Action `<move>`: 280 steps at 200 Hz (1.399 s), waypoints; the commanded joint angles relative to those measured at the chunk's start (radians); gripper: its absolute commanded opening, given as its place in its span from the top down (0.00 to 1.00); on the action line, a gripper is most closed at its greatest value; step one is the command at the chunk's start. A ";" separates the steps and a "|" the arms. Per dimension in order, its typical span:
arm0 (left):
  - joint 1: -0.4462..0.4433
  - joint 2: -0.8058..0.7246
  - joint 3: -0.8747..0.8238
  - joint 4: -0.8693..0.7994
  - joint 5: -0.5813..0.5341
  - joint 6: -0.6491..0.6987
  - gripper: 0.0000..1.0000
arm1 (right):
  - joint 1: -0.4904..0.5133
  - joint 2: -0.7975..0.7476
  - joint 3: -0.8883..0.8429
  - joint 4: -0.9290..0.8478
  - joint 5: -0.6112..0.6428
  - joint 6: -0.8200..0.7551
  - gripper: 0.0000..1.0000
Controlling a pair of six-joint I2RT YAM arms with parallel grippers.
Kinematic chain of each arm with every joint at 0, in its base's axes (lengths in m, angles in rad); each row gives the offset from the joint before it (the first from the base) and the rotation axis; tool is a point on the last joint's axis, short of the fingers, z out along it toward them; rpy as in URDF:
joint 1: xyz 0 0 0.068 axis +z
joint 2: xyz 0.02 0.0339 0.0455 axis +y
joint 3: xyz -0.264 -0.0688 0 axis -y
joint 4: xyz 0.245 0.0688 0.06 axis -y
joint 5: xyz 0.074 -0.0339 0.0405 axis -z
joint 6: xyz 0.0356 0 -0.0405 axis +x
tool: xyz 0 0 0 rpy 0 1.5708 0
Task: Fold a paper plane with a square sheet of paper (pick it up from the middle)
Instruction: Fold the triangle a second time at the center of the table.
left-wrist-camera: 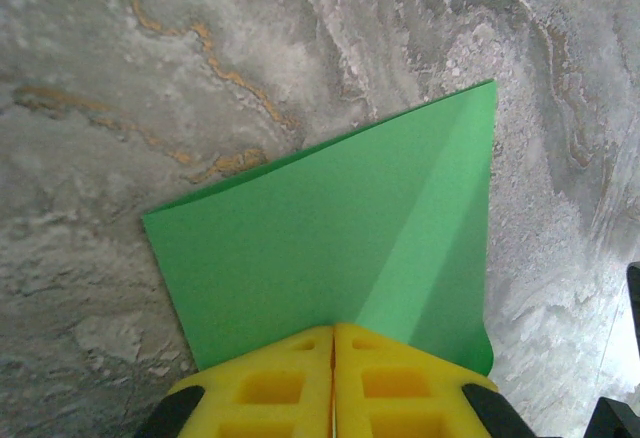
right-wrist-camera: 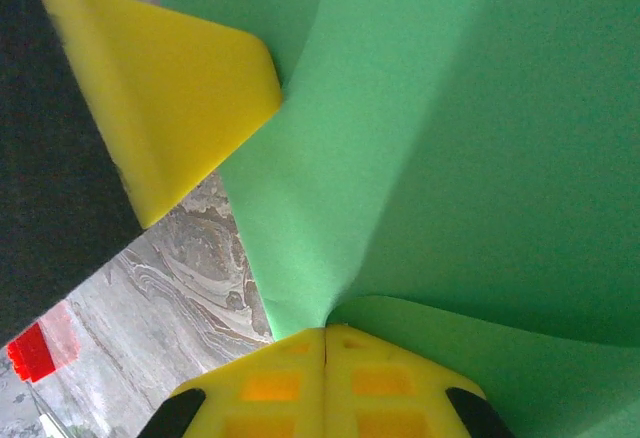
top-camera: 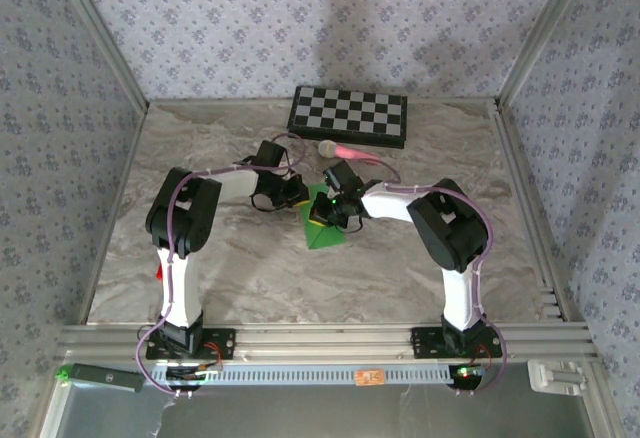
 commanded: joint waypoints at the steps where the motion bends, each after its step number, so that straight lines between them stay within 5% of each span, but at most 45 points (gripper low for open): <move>1: -0.010 0.043 -0.025 -0.033 -0.026 -0.004 0.92 | 0.001 0.017 0.010 -0.029 0.036 0.015 1.00; 96: -0.010 0.040 -0.019 -0.037 -0.022 -0.002 0.92 | 0.000 0.038 0.021 -0.060 0.025 0.003 0.97; 211: 0.102 -0.018 0.216 -0.167 -0.067 0.038 0.85 | -0.005 0.065 0.026 -0.097 0.017 -0.003 0.64; 280: 0.130 -0.192 0.003 -0.076 -0.061 -0.049 0.75 | -0.009 0.070 0.027 -0.108 0.010 -0.009 0.62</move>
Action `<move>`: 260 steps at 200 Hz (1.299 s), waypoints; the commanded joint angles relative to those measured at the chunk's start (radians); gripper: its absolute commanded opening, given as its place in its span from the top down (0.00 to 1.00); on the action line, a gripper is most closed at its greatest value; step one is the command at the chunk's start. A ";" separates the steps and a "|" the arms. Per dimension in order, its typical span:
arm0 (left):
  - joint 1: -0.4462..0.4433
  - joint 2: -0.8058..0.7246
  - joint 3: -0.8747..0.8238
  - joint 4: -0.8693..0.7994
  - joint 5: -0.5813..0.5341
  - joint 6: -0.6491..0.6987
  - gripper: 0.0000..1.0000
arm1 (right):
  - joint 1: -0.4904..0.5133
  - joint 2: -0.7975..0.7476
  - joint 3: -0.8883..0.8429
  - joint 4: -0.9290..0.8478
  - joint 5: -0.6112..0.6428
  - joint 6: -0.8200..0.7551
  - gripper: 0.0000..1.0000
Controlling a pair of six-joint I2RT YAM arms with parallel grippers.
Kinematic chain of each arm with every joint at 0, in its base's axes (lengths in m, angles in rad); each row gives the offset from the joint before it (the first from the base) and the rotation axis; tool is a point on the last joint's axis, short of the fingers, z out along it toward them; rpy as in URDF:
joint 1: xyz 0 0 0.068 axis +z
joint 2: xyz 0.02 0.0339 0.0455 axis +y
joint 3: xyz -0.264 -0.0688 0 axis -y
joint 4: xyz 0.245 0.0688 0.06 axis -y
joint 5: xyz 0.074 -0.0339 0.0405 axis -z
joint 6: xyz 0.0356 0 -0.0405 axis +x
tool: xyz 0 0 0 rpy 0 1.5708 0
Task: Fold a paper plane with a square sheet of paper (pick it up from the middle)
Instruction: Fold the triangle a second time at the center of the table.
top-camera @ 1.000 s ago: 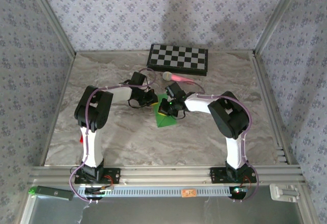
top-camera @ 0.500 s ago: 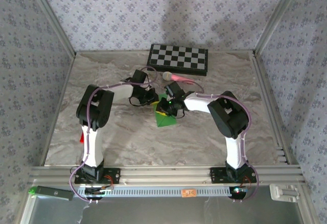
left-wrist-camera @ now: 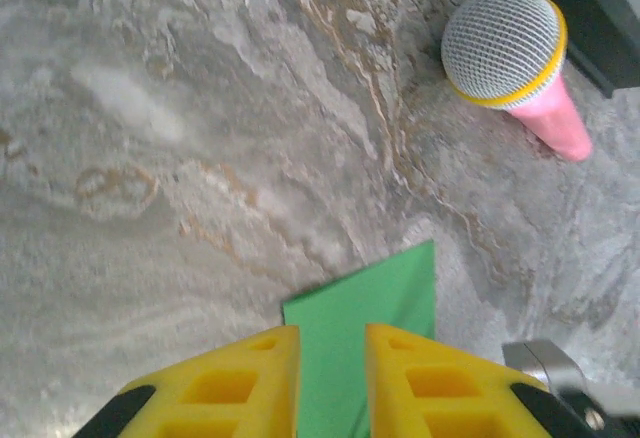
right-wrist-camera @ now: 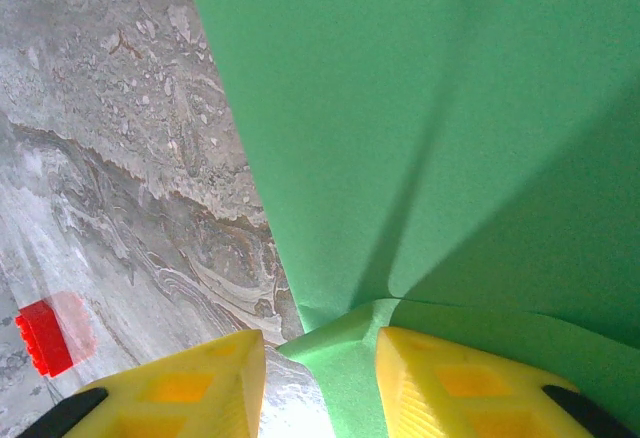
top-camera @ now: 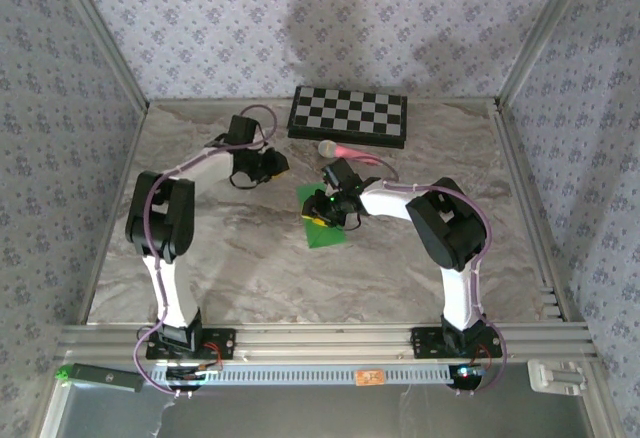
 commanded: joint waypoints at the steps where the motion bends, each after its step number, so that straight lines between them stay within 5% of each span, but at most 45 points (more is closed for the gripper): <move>1: -0.010 -0.076 -0.088 0.033 0.016 -0.049 0.75 | -0.006 0.053 -0.006 -0.095 0.035 -0.011 0.62; 58: -0.038 -0.156 -0.248 0.098 0.050 -0.123 0.73 | -0.014 0.056 -0.007 -0.101 0.023 -0.015 0.60; 165: -0.140 -0.179 -0.368 0.189 0.108 -0.236 0.86 | -0.026 0.060 -0.022 -0.110 0.029 -0.012 0.89; 260: -0.202 -0.097 -0.320 0.185 0.077 -0.240 0.95 | -0.027 0.067 -0.022 -0.130 0.032 -0.013 0.98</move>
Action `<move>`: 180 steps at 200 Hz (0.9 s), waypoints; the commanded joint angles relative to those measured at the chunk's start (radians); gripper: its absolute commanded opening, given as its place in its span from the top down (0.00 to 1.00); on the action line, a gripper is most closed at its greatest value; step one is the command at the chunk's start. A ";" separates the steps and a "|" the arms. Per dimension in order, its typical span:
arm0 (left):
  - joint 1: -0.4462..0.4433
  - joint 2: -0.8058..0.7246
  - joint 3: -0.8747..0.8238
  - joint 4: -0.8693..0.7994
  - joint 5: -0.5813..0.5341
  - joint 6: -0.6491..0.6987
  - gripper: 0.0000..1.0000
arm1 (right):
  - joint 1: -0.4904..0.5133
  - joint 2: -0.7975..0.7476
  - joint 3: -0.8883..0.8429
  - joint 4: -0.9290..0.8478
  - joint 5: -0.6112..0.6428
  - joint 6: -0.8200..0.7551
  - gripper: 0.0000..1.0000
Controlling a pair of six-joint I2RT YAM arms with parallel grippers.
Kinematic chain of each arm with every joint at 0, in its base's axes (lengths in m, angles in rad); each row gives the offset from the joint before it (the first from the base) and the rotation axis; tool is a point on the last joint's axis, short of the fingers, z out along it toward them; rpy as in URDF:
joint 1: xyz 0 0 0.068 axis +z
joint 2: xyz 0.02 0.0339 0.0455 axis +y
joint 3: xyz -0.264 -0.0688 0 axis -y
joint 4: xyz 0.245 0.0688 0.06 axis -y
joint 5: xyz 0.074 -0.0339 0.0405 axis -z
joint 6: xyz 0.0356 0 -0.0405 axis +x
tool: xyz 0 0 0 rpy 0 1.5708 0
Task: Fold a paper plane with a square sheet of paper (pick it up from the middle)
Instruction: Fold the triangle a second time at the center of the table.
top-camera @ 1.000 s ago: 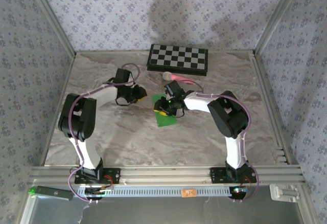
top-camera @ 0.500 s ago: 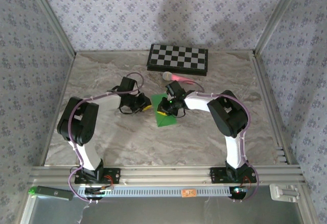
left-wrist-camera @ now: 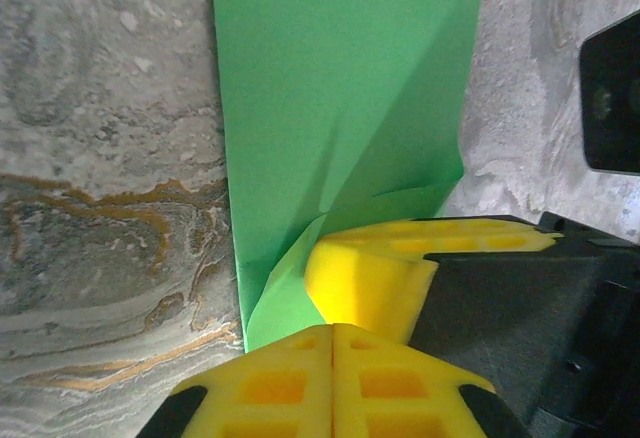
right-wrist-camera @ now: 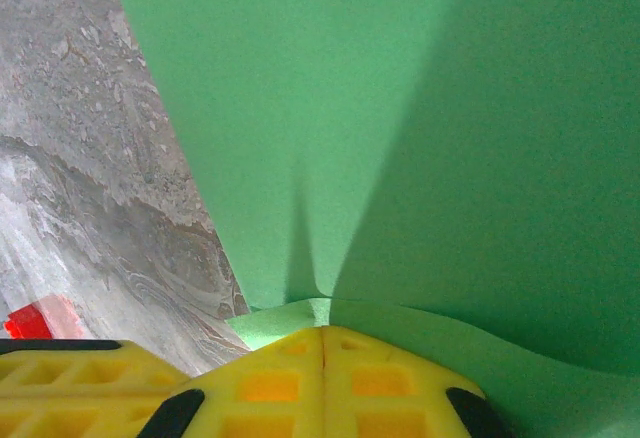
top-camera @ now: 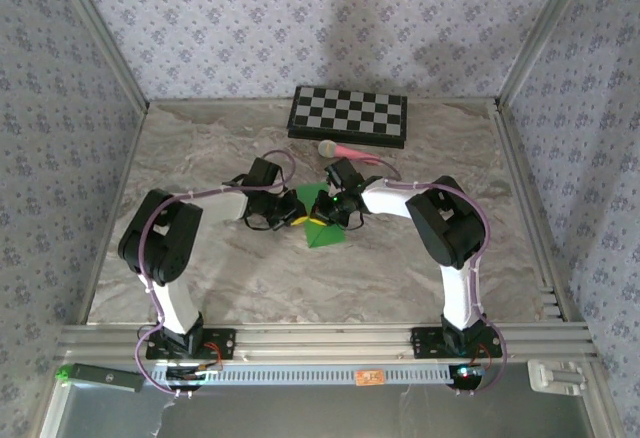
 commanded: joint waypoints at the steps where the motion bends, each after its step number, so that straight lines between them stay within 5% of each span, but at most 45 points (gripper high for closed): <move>1: -0.007 0.032 0.043 0.001 -0.014 -0.004 0.95 | -0.005 0.052 -0.026 -0.098 0.051 -0.009 0.98; 180: -0.028 0.128 0.096 -0.245 -0.204 0.113 1.00 | -0.013 -0.053 -0.063 0.073 -0.010 -0.055 0.98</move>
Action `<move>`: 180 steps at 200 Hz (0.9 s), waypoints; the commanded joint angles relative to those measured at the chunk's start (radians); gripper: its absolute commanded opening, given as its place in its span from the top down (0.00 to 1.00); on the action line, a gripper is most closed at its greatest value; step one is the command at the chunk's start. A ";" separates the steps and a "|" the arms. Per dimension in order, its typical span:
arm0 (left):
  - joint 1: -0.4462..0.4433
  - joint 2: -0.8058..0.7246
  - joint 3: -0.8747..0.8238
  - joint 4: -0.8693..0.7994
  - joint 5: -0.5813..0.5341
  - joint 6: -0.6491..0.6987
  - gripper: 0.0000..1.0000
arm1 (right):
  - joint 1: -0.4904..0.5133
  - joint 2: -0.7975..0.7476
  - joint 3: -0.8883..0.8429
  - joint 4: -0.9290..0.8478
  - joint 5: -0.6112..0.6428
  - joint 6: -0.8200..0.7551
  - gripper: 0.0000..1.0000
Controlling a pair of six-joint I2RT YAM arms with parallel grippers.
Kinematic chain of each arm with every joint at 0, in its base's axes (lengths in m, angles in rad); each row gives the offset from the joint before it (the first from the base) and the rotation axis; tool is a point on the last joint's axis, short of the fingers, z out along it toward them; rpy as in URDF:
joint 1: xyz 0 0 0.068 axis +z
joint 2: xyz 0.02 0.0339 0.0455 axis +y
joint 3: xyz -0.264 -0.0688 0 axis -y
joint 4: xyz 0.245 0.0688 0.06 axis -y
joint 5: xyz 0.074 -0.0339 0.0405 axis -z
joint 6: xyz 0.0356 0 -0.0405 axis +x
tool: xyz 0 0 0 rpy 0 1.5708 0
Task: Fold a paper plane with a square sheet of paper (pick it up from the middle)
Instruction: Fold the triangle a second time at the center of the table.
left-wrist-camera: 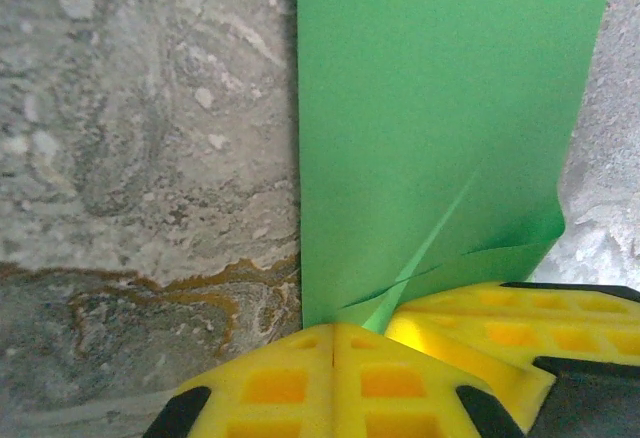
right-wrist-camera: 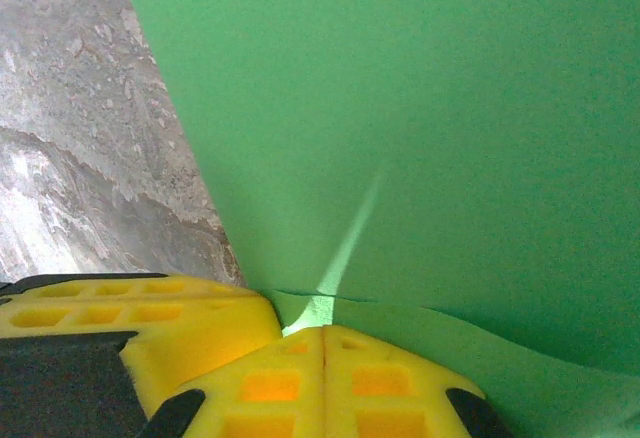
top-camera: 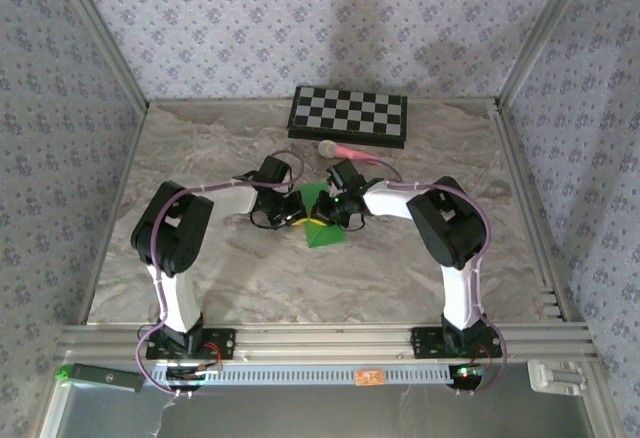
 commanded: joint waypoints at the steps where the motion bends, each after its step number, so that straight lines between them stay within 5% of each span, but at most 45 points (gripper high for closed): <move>1: -0.004 0.047 -0.002 -0.119 -0.069 0.044 1.00 | -0.008 -0.040 -0.026 0.014 0.005 -0.055 0.98; 118: -0.004 0.083 0.033 -0.153 -0.071 0.103 1.00 | -0.027 -0.056 -0.160 0.067 0.014 -0.123 0.99; 180: 0.006 -0.010 0.138 -0.142 0.020 0.160 0.96 | -0.033 -0.007 -0.200 0.037 0.064 -0.085 1.00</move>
